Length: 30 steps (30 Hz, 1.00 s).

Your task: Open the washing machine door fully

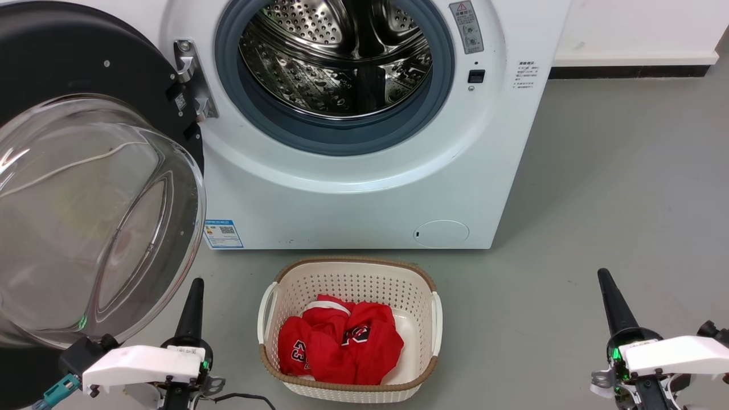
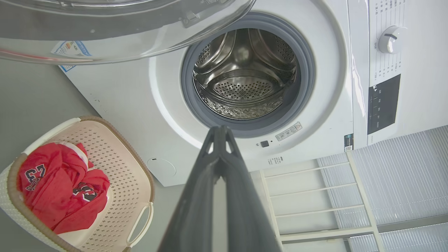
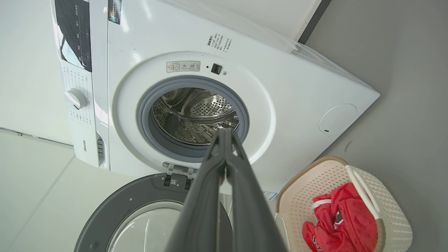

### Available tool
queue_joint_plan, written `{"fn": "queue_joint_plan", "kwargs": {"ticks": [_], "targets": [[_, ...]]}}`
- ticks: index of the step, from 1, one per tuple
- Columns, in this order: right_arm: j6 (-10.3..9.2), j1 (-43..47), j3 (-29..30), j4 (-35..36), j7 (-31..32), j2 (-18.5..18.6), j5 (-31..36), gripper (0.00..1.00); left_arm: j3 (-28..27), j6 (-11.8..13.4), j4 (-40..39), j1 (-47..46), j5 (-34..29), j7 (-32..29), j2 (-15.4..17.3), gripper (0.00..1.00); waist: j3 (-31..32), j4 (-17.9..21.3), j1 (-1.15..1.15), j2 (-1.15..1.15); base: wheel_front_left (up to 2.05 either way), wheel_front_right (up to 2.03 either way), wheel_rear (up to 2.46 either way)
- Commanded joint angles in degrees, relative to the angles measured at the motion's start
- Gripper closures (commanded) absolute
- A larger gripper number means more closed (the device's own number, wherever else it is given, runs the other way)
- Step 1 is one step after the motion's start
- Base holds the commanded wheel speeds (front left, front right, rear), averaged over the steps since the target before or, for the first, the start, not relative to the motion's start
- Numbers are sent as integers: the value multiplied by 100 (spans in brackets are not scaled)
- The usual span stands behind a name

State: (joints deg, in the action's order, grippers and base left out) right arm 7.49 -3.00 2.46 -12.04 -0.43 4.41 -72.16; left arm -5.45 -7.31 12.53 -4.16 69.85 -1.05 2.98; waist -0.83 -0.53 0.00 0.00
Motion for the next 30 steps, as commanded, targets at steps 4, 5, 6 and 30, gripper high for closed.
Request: {"fn": "queue_joint_plan", "kwargs": {"ticks": [4,5,6,30], "targets": [[1,-152,37,-6,82,28,-327,100,-22,-15,-1,-153,325,-86,3,100,6,5,0,0,0,0,0],[1,-159,41,-12,96,27,-374,100,-25,-15,4,-153,376,-92,3,100,8,6,0,0,0,0,0],[1,-167,46,-17,102,26,-424,100,-28,-16,9,-154,429,-111,2,100,9,7,0,0,0,0,0],[0,-274,154,-126,380,0,-1499,100,-86,-24,104,-214,1543,-385,-6,100,41,33,0,0,0,0,0]]}}
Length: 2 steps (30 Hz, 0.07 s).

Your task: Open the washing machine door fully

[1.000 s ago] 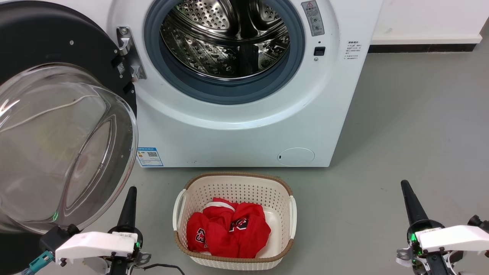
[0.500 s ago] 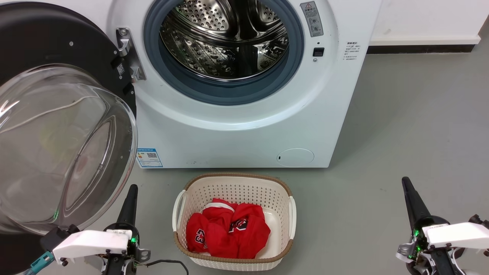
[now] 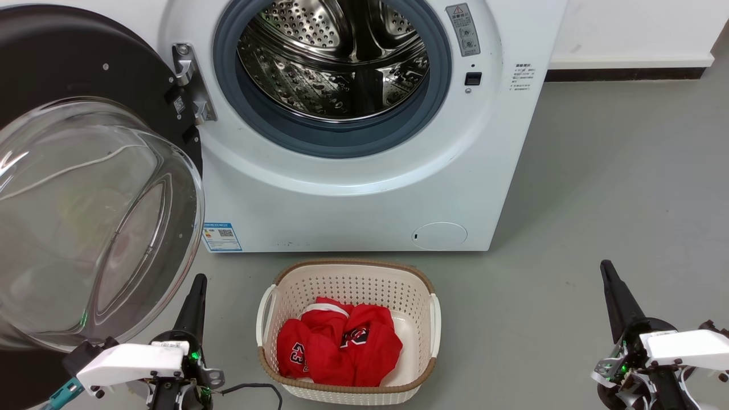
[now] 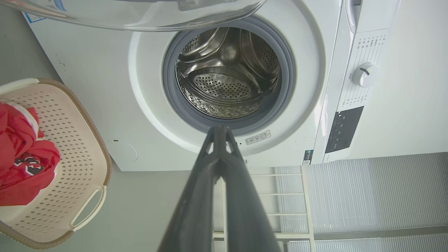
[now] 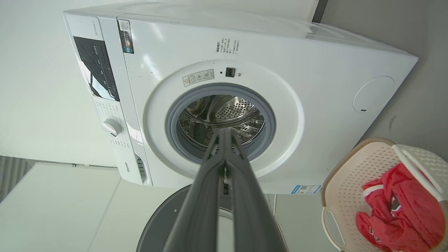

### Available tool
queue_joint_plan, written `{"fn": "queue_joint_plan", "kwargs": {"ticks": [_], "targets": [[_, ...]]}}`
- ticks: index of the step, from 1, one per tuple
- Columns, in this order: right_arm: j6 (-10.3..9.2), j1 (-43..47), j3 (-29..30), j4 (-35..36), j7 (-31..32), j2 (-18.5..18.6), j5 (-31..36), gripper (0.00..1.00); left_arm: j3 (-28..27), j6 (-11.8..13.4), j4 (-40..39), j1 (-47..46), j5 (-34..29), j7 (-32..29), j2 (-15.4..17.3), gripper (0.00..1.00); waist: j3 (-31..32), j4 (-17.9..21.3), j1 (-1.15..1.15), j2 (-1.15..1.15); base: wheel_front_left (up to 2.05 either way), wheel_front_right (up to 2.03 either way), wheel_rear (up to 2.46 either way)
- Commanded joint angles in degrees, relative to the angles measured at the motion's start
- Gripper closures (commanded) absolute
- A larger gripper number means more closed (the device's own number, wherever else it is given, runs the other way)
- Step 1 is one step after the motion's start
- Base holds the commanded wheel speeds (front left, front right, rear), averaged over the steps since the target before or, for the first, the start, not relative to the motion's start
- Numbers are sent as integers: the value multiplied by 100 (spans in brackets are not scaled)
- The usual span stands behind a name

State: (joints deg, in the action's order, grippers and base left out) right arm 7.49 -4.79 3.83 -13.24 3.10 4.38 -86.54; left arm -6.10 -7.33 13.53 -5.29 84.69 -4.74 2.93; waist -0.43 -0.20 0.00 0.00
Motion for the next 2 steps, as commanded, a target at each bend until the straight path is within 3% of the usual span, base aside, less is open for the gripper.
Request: {"fn": "queue_joint_plan", "kwargs": {"ticks": [1,2], "targets": [[0,-101,21,-10,39,2,-103,100,-23,-22,6,-106,103,-28,-1,100,1,1,0,0,0,0,0],[0,-108,24,-15,44,1,-146,100,-25,-22,10,-109,150,-42,-2,100,3,2,0,0,0,0,0]]}}
